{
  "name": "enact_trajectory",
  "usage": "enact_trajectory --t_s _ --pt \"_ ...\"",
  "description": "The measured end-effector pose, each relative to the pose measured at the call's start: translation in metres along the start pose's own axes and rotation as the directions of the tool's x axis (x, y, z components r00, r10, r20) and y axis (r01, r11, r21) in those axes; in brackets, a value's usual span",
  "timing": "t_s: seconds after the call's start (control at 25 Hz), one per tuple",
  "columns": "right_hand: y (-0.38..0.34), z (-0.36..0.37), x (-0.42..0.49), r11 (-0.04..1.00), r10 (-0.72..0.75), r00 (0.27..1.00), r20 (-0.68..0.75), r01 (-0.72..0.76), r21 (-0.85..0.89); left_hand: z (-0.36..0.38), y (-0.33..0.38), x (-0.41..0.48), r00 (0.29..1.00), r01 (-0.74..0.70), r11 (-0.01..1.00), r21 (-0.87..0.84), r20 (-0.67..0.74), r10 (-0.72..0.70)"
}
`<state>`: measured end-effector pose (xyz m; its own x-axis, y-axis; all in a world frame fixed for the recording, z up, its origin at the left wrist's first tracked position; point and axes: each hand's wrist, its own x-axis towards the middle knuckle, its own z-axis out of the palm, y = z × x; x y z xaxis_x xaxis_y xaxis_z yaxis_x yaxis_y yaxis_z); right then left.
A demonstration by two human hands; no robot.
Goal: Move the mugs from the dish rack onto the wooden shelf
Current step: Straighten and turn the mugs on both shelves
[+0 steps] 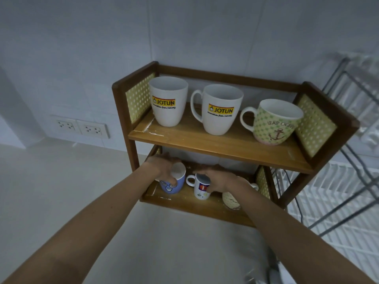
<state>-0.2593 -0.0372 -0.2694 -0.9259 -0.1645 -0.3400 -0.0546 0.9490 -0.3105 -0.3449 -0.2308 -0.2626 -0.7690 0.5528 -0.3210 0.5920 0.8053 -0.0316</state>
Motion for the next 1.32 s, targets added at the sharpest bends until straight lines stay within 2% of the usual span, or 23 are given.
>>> enact_trajectory --t_s 0.12,0.16,0.24,0.28,0.36,0.52,0.6,0.68,0.8,0.88,0.92,1.08,1.32 --pt "0.005 -0.013 -0.012 0.999 0.022 1.000 0.022 -0.023 0.036 -0.001 0.003 0.001 0.998 0.030 0.998 0.048 0.061 -0.033" --pt "0.011 -0.021 -0.016 0.994 0.090 0.996 -0.004 -0.090 0.062 0.000 0.007 0.001 0.999 0.022 0.998 0.063 0.048 -0.025" --pt "0.026 -0.034 -0.022 0.934 0.351 0.936 -0.015 -0.349 0.080 0.002 0.022 0.002 0.997 -0.039 0.999 0.000 -0.069 0.039" --pt "0.031 -0.036 -0.026 0.882 0.471 0.882 0.003 -0.471 -0.007 0.003 0.033 0.003 0.987 -0.096 0.994 -0.043 -0.132 0.090" --pt "0.034 -0.025 -0.034 0.815 0.556 0.830 0.036 -0.536 -0.221 0.002 0.059 0.007 0.971 -0.198 0.976 -0.097 -0.153 0.181" --pt "0.042 -0.004 -0.042 0.883 0.403 0.915 -0.015 -0.393 -0.256 0.002 0.095 0.015 0.979 -0.195 0.979 -0.054 -0.071 0.191" --pt "0.051 -0.013 -0.046 0.931 0.297 0.952 0.071 -0.273 -0.244 0.001 0.100 0.016 0.980 -0.182 0.983 -0.025 -0.091 0.179" --pt "0.054 -0.018 -0.047 0.962 0.240 0.960 0.143 -0.215 -0.165 0.000 0.102 0.015 0.979 -0.186 0.983 -0.006 -0.083 0.185" --pt "0.055 -0.012 -0.039 0.954 0.301 0.954 -0.016 -0.301 0.006 -0.002 0.103 0.013 0.978 -0.204 0.978 -0.037 -0.042 0.203" --pt "0.056 -0.006 -0.038 0.908 0.409 0.910 -0.069 -0.413 -0.067 -0.001 0.103 0.012 0.978 -0.209 0.974 -0.087 -0.043 0.206" --pt "0.060 -0.004 -0.038 0.897 0.418 0.906 -0.063 -0.423 -0.127 0.000 0.102 0.012 0.978 -0.207 0.973 -0.104 -0.047 0.203" --pt "0.067 -0.004 -0.039 0.919 0.345 0.937 -0.045 -0.347 -0.189 -0.001 0.101 0.013 0.977 -0.213 0.972 -0.101 -0.037 0.210" --pt "0.066 0.001 -0.039 0.936 0.301 0.950 -0.083 -0.311 -0.165 0.003 0.100 0.014 0.971 -0.238 0.964 -0.115 -0.062 0.232"
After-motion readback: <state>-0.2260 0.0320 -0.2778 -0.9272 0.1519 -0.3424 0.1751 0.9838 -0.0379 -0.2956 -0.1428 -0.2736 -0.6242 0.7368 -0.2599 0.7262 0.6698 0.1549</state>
